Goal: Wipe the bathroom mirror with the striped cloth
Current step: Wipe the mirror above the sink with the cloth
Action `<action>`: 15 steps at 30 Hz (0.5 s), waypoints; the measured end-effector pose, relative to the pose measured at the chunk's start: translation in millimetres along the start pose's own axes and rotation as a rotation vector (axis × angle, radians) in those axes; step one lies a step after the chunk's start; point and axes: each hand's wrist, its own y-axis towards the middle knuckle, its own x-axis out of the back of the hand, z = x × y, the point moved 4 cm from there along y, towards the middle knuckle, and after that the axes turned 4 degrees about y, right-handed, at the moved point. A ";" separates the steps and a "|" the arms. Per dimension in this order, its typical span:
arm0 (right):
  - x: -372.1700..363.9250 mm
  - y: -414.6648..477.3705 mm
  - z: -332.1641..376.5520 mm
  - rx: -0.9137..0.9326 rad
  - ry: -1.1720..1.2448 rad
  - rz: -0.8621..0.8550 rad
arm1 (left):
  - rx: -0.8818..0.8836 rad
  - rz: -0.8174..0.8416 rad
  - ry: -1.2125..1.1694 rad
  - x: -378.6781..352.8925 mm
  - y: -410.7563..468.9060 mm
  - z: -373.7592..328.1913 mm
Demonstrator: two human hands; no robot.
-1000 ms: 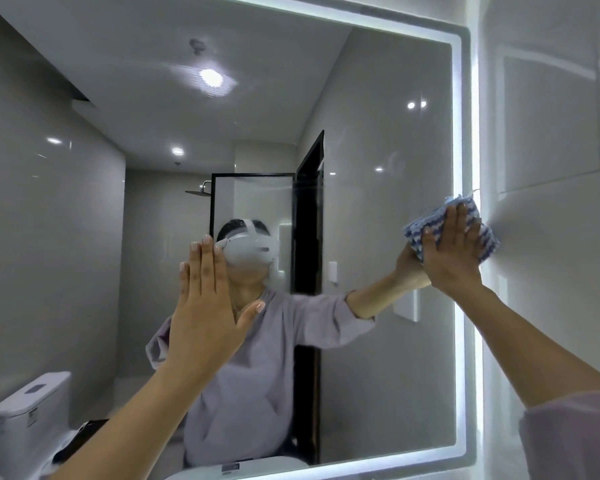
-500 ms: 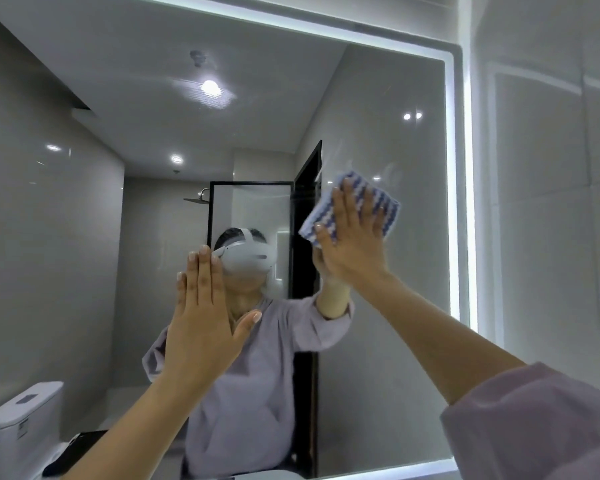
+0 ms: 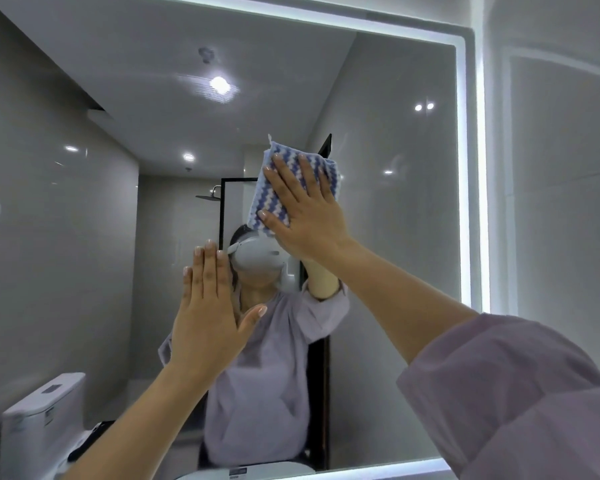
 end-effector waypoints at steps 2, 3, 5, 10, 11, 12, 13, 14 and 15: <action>-0.4 -0.9 -4.7 -0.007 -0.013 -0.006 | 0.001 0.011 0.004 -0.6 -0.6 2.0; -0.5 -1.6 -9.0 -0.023 -0.015 -0.014 | -0.001 0.014 0.013 -0.9 -1.2 2.9; 0.3 -3.6 -23.9 -0.085 -0.010 -0.029 | -0.010 0.016 0.031 -1.0 -1.2 3.6; 6.2 -15.1 -70.9 -0.206 0.028 -0.067 | -0.013 0.027 0.032 1.2 0.2 1.3; 6.6 -18.5 -80.1 -0.232 0.029 -0.074 | -0.014 0.030 0.027 1.9 0.4 1.2; 6.7 -22.5 -89.4 -0.261 0.027 -0.079 | -0.015 0.031 0.030 2.1 0.3 1.7; 6.7 -27.3 -98.9 -0.296 0.025 -0.082 | -0.015 0.034 0.038 2.1 0.5 2.1; 6.8 -32.7 -108.6 -0.338 0.024 -0.084 | -0.017 0.037 0.047 2.5 -0.1 3.0; 7.3 -38.9 -118.7 -0.382 0.020 -0.087 | -0.019 0.040 0.051 3.0 -0.5 3.3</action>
